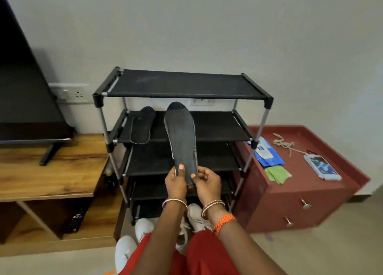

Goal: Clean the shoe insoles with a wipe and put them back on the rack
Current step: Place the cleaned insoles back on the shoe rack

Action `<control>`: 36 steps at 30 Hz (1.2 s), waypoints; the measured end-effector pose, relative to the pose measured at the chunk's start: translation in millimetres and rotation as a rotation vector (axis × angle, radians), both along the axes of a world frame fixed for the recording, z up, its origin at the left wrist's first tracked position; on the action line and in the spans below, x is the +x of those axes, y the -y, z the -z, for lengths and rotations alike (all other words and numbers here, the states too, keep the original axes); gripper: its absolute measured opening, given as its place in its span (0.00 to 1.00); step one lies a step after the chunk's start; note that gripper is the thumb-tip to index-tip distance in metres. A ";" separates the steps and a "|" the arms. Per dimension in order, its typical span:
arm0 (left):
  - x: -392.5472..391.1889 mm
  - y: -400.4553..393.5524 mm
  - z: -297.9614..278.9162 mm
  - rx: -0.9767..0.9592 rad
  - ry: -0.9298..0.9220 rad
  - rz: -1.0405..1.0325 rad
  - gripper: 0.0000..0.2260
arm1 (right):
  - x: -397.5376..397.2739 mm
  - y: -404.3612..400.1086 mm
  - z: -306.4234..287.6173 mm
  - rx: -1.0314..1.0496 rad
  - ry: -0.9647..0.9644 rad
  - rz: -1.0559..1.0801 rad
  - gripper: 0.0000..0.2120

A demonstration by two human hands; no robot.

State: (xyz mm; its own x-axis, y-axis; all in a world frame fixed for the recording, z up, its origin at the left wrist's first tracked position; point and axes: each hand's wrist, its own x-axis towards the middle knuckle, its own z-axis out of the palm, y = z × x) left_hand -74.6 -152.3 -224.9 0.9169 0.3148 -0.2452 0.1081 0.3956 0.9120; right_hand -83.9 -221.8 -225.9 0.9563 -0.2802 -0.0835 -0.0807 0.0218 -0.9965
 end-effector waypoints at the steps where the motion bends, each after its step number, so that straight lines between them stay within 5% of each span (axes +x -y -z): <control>1: 7.4 -9.3 -0.3 -0.007 0.002 0.005 0.07 | 8.0 -7.4 -1.2 0.023 0.002 -0.007 0.10; 15: 64.6 -74.9 -11.8 -0.052 0.004 0.096 0.12 | 116.0 -56.9 -33.8 0.232 -0.150 0.066 0.06; 26: 74.2 -59.6 12.3 0.244 -0.118 0.260 0.10 | 129.8 -34.4 -13.0 -0.109 -0.152 0.197 0.06; 31: 66.5 -8.1 41.2 0.389 -0.170 0.506 0.10 | 77.6 26.7 19.7 -0.451 -0.083 0.211 0.06; 36: 50.6 56.6 46.8 0.551 -0.103 0.833 0.08 | 43.8 86.5 37.1 -0.518 -0.098 0.331 0.10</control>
State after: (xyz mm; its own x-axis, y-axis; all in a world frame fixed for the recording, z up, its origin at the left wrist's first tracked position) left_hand -23.9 -208.9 -271.6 0.8793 -0.3237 -0.3493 0.2470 -0.3171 0.9157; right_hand -40.1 -308.3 -263.0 0.8067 -0.5879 0.0596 -0.2439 -0.4231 -0.8726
